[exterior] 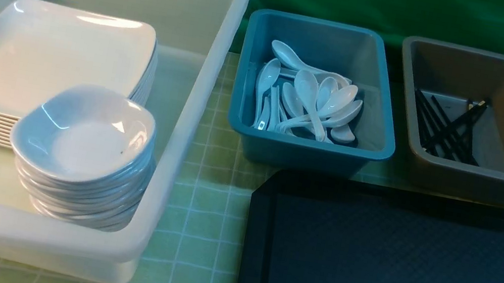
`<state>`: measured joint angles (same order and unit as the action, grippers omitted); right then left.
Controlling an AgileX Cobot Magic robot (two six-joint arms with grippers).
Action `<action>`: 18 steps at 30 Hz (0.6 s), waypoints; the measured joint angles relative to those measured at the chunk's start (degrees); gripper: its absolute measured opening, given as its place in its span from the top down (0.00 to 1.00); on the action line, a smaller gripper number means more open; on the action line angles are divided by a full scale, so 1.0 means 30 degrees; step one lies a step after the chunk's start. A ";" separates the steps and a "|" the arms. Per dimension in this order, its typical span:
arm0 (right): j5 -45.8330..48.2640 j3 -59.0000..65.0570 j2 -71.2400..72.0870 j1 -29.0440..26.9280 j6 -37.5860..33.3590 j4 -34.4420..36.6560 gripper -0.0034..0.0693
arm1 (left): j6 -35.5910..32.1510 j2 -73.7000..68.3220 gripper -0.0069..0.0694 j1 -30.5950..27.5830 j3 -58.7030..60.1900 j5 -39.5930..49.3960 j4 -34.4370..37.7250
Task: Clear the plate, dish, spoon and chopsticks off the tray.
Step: Use the left arm to put the plate into the large storage box on the left
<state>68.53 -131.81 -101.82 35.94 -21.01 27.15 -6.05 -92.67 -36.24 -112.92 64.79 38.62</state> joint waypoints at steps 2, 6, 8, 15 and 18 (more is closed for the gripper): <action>0.0057 -0.0839 -0.0676 0.0383 0.0251 0.0000 0.95 | -0.0486 0.0086 0.91 -0.0345 0.2660 -0.1521 0.0609; 0.0071 -0.1242 -0.1229 0.0865 0.0386 0.0000 0.95 | -0.2009 0.0014 0.91 -0.0307 0.7545 -0.4714 0.2652; 0.0100 -0.1278 -0.1352 0.0938 0.0435 -0.0016 0.95 | -0.3076 -0.0046 0.91 -0.0019 0.9684 -0.6662 0.3937; 0.0115 -0.1331 -0.1367 0.0938 0.0597 -0.0226 0.95 | -0.4646 -0.0073 0.90 0.1973 1.4132 -1.2556 0.4926; 0.0115 -0.1331 -0.1367 0.0938 0.0597 -0.0276 0.95 | -0.4684 -0.0188 0.90 0.2845 1.4984 -1.3716 0.5073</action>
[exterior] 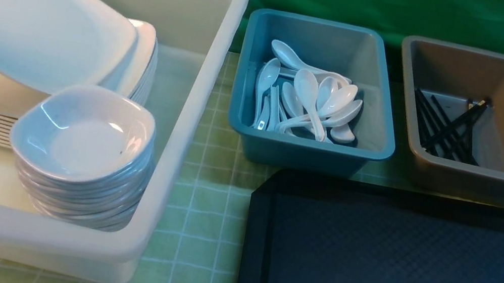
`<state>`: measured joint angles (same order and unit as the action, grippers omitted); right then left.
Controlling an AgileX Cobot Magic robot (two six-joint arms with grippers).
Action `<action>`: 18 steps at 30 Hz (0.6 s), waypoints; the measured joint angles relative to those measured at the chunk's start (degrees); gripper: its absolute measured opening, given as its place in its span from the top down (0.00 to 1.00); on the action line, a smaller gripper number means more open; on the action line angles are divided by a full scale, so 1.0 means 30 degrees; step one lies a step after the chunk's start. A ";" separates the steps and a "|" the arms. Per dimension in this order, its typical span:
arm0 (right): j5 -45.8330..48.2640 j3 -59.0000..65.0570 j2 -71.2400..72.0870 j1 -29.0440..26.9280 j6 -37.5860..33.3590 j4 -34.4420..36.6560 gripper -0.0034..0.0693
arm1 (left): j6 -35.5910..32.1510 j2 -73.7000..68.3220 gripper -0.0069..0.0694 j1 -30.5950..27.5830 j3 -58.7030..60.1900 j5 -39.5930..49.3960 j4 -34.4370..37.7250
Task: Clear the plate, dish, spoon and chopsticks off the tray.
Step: Use the left arm to put the plate into the large storage box on the left
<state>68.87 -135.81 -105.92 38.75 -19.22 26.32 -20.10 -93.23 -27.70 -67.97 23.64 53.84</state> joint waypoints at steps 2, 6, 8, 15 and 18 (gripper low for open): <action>0.0000 0.0000 0.0000 0.0000 0.0000 -0.0034 0.95 | 0.0073 -0.0178 0.90 0.0608 0.0169 -0.0499 -0.0307; 0.0211 0.0000 0.0000 0.0000 0.0038 -0.0051 0.95 | 0.1302 -0.0528 0.82 0.1205 0.0164 -0.0634 -0.2263; 0.0285 0.0000 0.0000 0.0000 0.0051 -0.0051 0.95 | 0.2382 -0.0662 0.74 0.1213 0.0173 -0.0617 -0.3632; 0.0285 0.0000 0.0000 0.0000 0.0074 -0.0085 0.95 | 0.6054 -0.0634 0.43 0.1213 0.0173 -0.0219 -0.8986; 0.0285 0.0000 0.0000 0.0000 0.0074 -0.0085 0.95 | 0.8392 -0.0398 0.38 0.1213 0.0173 -0.0078 -1.1773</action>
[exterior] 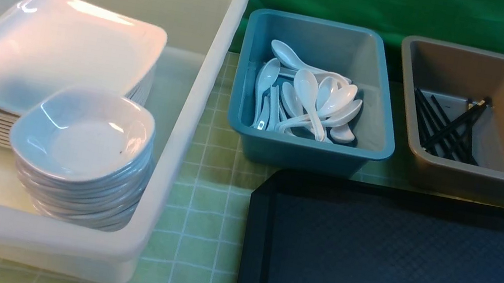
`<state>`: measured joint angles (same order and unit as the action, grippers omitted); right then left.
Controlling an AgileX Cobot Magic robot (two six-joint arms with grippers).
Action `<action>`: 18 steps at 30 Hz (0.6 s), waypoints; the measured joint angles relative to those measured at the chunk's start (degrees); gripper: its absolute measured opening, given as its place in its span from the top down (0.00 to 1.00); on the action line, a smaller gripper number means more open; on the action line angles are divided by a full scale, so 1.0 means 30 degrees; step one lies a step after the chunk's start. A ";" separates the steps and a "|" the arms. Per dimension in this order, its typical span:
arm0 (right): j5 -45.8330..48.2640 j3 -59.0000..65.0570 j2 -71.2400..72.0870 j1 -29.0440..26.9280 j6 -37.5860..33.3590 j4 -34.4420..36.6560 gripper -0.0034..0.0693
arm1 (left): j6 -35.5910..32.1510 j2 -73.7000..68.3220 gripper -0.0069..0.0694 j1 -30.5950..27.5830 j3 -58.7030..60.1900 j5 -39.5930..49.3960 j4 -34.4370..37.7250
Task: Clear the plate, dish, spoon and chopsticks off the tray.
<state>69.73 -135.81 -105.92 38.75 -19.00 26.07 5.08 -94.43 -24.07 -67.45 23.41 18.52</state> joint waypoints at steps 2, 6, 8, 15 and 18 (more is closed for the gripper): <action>0.0000 0.0000 0.0000 0.0000 0.0000 0.0000 0.95 | 0.0533 0.0407 0.39 0.0025 0.0000 0.0013 -0.1031; 0.0010 0.0000 0.0000 0.0000 0.0068 -0.0019 0.95 | -0.1318 0.1390 0.59 0.0768 0.0000 -0.0003 -0.0421; 0.0010 0.0000 0.0070 0.0000 0.0450 -0.1014 0.95 | -0.4231 0.2189 0.83 0.2301 0.0000 0.0513 0.0264; 0.0023 -0.0003 0.0649 0.0007 0.2873 -0.7030 0.95 | -0.6567 0.3505 0.93 0.5533 -0.1106 0.3451 0.0617; 0.0049 -0.0003 0.1702 0.0007 0.3219 -0.9156 0.95 | -0.6983 0.3884 0.93 0.6788 -0.3083 0.6877 0.0642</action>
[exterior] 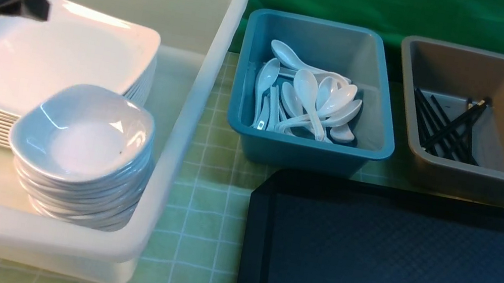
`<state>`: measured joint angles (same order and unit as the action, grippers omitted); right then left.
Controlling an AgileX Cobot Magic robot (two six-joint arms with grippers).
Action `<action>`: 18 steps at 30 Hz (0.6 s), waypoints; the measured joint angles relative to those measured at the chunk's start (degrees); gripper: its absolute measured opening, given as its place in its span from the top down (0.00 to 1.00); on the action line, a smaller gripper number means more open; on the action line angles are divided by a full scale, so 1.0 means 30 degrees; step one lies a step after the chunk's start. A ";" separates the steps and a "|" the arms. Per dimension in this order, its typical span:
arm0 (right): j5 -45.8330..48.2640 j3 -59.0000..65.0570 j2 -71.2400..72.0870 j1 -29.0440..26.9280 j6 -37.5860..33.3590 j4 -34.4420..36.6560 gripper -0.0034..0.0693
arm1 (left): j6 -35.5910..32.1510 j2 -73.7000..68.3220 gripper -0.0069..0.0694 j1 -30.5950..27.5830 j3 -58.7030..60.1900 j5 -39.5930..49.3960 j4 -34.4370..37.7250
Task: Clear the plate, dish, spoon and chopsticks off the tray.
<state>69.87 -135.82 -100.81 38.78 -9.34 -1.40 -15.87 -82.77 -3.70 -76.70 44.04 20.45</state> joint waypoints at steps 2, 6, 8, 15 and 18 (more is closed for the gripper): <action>0.0000 0.0095 0.1056 0.0000 0.0358 -0.1011 0.95 | -0.0202 0.0512 0.93 0.0532 -0.1462 0.2214 0.0000; -0.0044 0.1399 0.4129 0.0000 0.2352 -0.3506 0.95 | -0.0429 0.2561 0.93 0.0909 -0.2689 0.4220 0.0000; -0.0062 0.2998 0.6235 0.0000 0.3781 -0.5203 0.95 | -0.0604 0.4143 0.93 0.0996 -0.2606 0.4746 -0.0112; -0.4088 1.2715 1.3200 0.0000 0.7995 -0.8746 0.95 | -0.0714 1.0585 0.93 0.0992 0.0298 0.4865 -0.0606; -0.9939 1.9429 1.7281 0.0000 1.0690 -1.0224 0.95 | -0.0515 1.3813 0.93 0.1000 0.2488 0.3810 -0.0065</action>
<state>40.05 -77.53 -48.97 38.78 22.73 -32.07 -17.42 -41.33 -0.70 -69.24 55.47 20.26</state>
